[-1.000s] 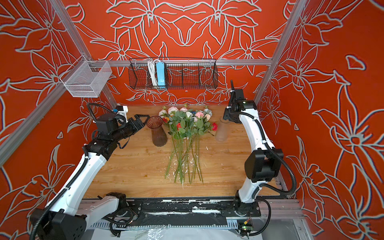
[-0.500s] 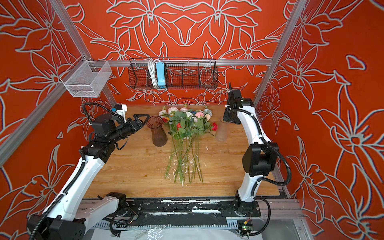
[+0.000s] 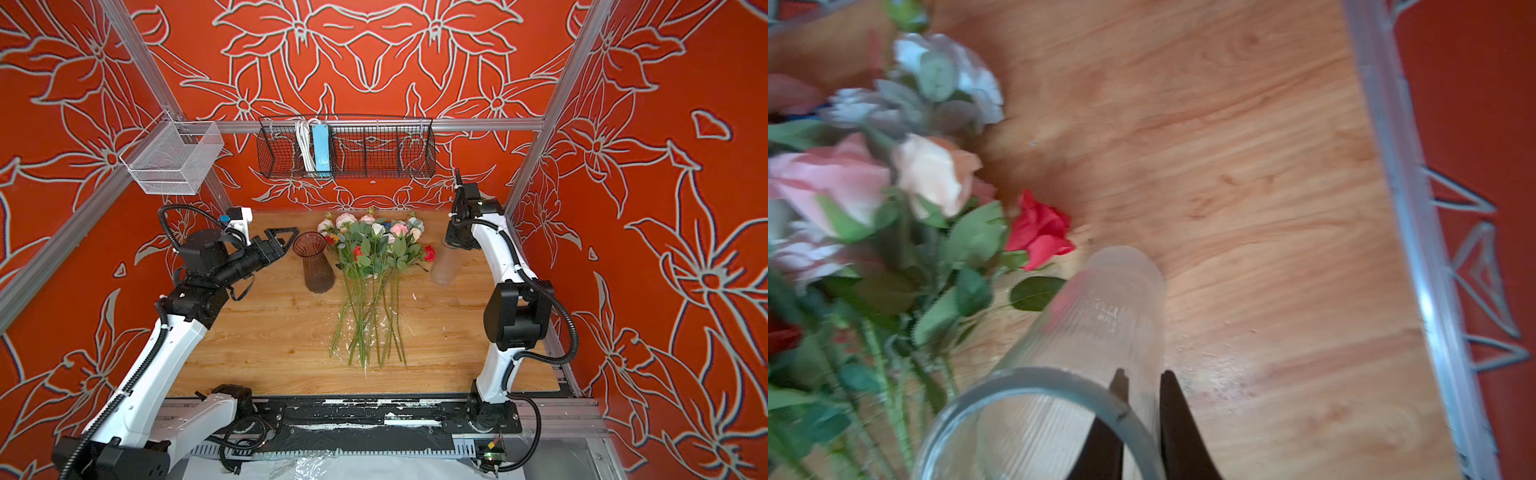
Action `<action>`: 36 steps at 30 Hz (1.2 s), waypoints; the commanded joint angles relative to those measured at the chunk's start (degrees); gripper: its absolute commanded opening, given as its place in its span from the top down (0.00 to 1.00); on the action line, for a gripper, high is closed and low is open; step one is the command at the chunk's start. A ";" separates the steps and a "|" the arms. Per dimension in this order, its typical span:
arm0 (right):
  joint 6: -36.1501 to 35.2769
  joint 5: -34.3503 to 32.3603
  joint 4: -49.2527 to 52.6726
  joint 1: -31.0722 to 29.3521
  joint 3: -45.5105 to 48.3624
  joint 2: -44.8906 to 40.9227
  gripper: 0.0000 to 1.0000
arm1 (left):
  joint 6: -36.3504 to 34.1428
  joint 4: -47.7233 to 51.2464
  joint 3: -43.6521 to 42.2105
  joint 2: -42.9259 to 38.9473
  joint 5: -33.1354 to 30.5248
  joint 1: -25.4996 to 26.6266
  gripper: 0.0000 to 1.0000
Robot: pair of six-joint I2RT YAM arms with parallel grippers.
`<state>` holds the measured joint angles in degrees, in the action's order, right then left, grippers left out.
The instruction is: Arrange the flowers into the vase
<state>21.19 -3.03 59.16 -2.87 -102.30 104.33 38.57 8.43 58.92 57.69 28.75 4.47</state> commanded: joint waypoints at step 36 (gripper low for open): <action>-2.73 2.93 11.40 -0.64 14.26 -18.64 1.00 | 1.05 -17.13 -4.94 2.18 14.08 9.85 0.02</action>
<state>18.59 0.27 69.49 -2.85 -88.47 87.53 38.94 -5.76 54.30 59.44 41.47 13.78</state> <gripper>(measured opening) 0.130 0.976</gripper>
